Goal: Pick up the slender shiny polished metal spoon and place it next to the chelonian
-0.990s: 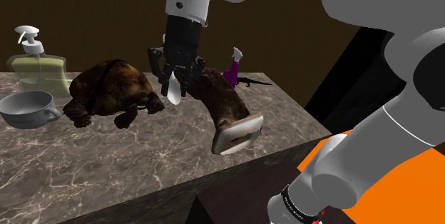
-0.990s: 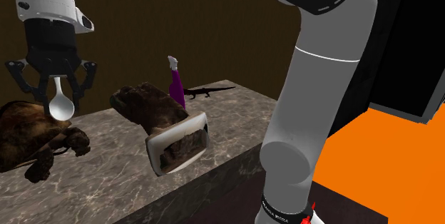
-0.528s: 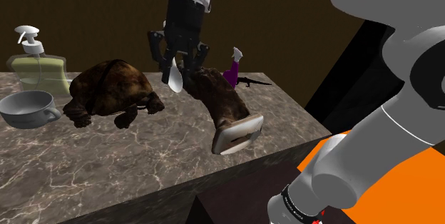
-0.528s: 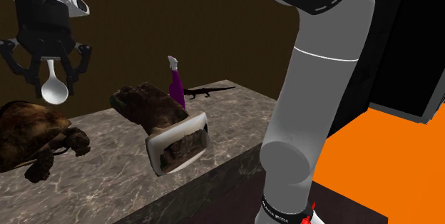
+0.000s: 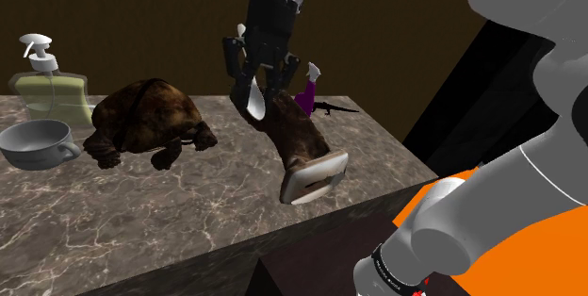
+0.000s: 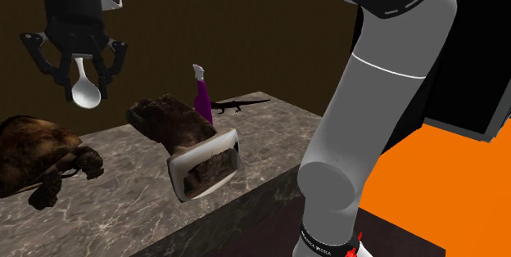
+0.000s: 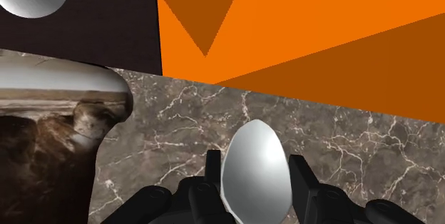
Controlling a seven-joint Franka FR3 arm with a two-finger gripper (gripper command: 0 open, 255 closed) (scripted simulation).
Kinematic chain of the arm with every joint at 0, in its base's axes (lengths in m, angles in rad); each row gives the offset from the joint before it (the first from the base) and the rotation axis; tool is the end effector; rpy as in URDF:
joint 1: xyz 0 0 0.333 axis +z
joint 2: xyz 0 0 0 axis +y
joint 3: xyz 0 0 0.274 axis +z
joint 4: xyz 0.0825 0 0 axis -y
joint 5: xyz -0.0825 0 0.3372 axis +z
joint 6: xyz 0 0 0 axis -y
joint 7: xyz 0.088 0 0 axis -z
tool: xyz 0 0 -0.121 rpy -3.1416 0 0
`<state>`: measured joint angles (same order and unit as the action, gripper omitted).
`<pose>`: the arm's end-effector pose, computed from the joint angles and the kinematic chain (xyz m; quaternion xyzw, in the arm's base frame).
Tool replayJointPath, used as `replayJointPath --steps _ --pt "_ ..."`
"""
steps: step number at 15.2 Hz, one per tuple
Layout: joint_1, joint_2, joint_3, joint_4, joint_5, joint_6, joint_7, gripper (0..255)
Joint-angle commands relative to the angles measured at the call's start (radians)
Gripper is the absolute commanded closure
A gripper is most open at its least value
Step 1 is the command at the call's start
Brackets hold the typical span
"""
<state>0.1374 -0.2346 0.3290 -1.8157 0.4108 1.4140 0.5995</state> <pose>0.3492 0.2511 0.5650 -0.9803 0.0591 0.1602 0.0995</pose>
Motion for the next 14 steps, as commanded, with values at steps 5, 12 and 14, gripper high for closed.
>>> replayJointPath --steps 5,12,14 --pt "0.001 -0.024 0.001 -0.097 0.004 0.067 -0.031 255" --pt "0.004 -0.031 0.009 -0.195 0.009 0.155 -0.059 255" --pt "0.004 -0.031 0.012 -0.221 0.01 0.18 -0.067 255"
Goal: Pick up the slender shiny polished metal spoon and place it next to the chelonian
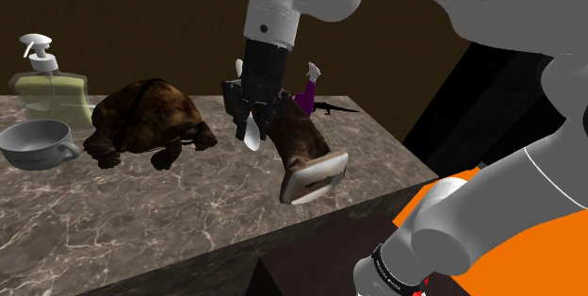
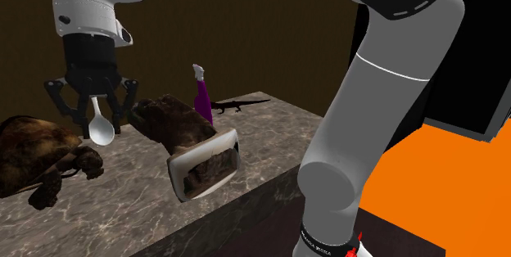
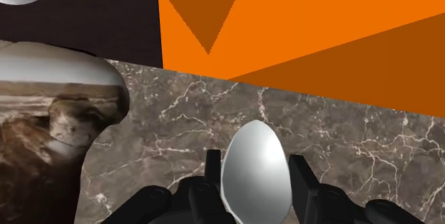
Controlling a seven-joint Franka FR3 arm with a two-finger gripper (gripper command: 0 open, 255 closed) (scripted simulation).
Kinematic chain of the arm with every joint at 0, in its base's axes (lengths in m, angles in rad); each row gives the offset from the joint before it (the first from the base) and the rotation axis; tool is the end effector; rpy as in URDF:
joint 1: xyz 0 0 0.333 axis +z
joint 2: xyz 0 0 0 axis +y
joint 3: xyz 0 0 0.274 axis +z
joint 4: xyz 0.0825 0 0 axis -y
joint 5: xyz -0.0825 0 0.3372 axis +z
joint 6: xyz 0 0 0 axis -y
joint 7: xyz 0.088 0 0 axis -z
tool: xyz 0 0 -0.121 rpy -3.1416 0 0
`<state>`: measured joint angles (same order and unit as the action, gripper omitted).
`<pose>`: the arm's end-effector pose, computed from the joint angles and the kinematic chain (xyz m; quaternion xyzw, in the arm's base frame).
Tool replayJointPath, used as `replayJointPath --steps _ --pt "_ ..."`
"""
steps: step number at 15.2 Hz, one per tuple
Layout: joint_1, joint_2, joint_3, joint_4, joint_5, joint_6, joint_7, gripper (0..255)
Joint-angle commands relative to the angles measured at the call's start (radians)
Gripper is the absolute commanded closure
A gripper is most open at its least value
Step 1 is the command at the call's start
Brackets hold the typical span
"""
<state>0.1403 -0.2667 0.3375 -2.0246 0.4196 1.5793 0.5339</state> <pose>0.3495 0.2477 0.5019 -0.9802 0.0589 0.1606 0.0995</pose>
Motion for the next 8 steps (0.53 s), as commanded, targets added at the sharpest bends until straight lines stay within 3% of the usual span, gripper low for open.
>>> replayJointPath --steps 1,8 --pt "0.002 0.001 0.004 -0.025 0.002 0.027 -0.005 255" --pt "0.005 0.01 0.015 -0.109 0.008 0.116 -0.031 255"
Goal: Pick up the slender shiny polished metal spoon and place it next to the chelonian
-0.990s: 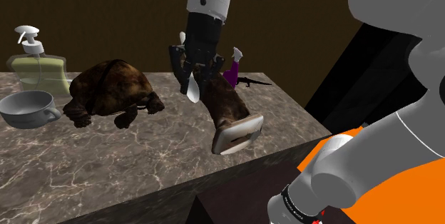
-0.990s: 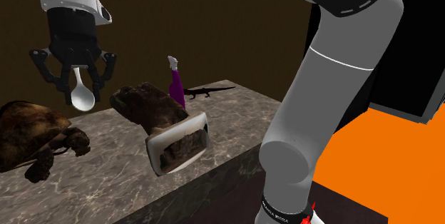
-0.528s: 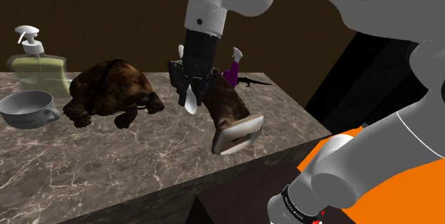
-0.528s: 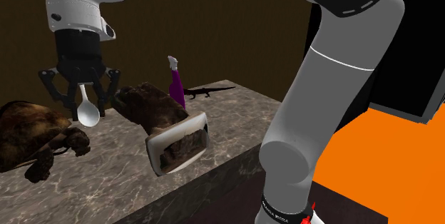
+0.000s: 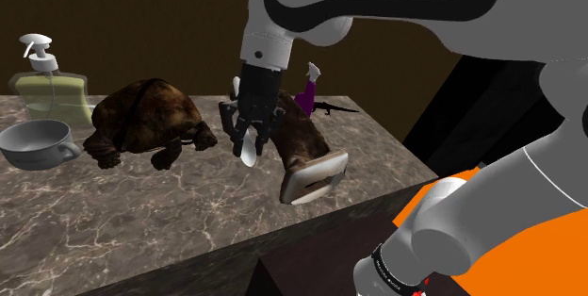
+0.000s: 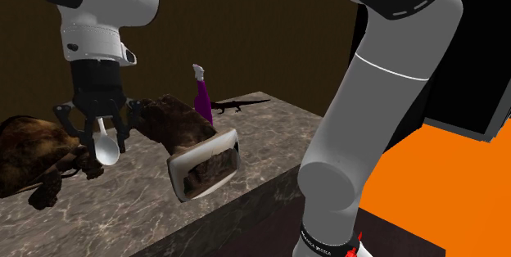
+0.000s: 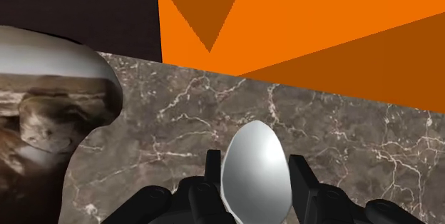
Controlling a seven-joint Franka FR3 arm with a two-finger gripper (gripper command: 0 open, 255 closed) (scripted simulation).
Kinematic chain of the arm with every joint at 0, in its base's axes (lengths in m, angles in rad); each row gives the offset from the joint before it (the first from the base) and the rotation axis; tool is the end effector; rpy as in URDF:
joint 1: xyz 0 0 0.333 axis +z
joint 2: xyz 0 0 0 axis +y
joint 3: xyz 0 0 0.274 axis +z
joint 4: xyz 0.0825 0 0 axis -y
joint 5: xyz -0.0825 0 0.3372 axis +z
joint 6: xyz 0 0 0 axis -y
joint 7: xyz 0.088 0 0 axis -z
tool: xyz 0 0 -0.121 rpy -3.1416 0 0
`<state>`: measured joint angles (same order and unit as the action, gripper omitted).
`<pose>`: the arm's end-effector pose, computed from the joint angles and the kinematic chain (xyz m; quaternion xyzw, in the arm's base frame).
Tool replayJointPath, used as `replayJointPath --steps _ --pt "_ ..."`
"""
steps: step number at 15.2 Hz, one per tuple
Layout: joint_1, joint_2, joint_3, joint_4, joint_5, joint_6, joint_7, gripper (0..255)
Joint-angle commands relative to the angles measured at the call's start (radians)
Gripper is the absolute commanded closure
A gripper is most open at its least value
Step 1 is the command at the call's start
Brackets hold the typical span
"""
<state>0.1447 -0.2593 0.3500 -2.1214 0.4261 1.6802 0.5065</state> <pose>0.3501 0.2490 0.4648 -0.9802 0.0589 0.1607 0.0995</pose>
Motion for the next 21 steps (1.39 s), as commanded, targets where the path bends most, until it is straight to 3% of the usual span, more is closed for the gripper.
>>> replayJointPath --steps 1,21 --pt "0.001 0.005 0.004 -0.024 0.002 0.028 -0.007 255" --pt "0.011 0.097 0.036 -0.206 0.018 0.294 -0.072 255"
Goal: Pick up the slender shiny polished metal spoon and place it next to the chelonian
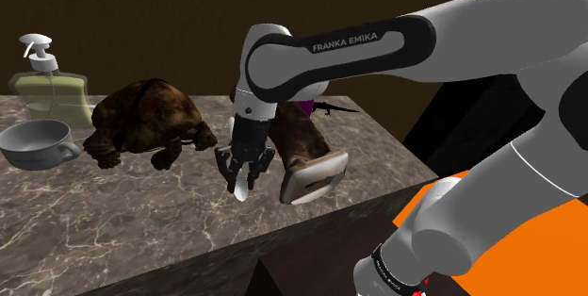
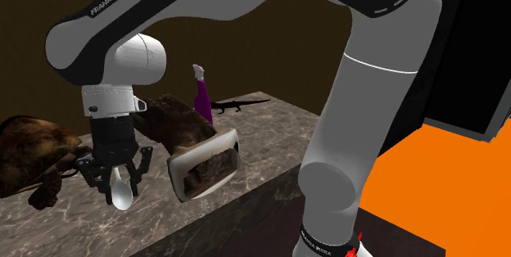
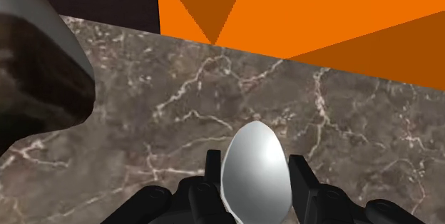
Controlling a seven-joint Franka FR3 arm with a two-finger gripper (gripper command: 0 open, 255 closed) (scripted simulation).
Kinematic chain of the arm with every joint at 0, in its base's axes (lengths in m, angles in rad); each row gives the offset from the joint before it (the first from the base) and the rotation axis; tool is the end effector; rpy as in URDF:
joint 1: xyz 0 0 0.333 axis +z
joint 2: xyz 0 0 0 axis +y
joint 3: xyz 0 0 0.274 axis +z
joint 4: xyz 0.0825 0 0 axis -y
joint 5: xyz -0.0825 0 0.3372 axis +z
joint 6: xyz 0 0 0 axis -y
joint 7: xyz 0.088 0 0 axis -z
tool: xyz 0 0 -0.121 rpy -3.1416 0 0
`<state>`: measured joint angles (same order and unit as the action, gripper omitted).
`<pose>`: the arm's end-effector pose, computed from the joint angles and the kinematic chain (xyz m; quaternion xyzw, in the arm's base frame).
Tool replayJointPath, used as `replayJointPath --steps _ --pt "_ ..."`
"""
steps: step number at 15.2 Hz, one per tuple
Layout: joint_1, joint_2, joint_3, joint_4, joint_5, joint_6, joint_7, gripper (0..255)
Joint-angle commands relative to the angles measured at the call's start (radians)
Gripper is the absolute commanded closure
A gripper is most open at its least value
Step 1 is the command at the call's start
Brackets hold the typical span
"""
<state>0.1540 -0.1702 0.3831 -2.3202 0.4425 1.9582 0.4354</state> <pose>0.3525 0.2491 0.3649 -0.9802 0.0590 0.1607 0.0995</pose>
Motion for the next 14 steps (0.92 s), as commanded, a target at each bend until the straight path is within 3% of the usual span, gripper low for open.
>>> replayJointPath --steps 1,4,12,13,14 --pt "0.002 0.016 0.005 -0.014 0.002 0.03 -0.004 255" --pt "0.004 0.042 0.01 -0.036 0.004 0.076 -0.014 255" --pt "0.004 0.041 0.01 -0.036 0.004 0.076 -0.014 255" --pt "0.004 0.041 0.01 -0.036 0.004 0.076 -0.014 0" --pt "0.004 0.041 0.01 -0.036 0.004 0.076 -0.014 0"
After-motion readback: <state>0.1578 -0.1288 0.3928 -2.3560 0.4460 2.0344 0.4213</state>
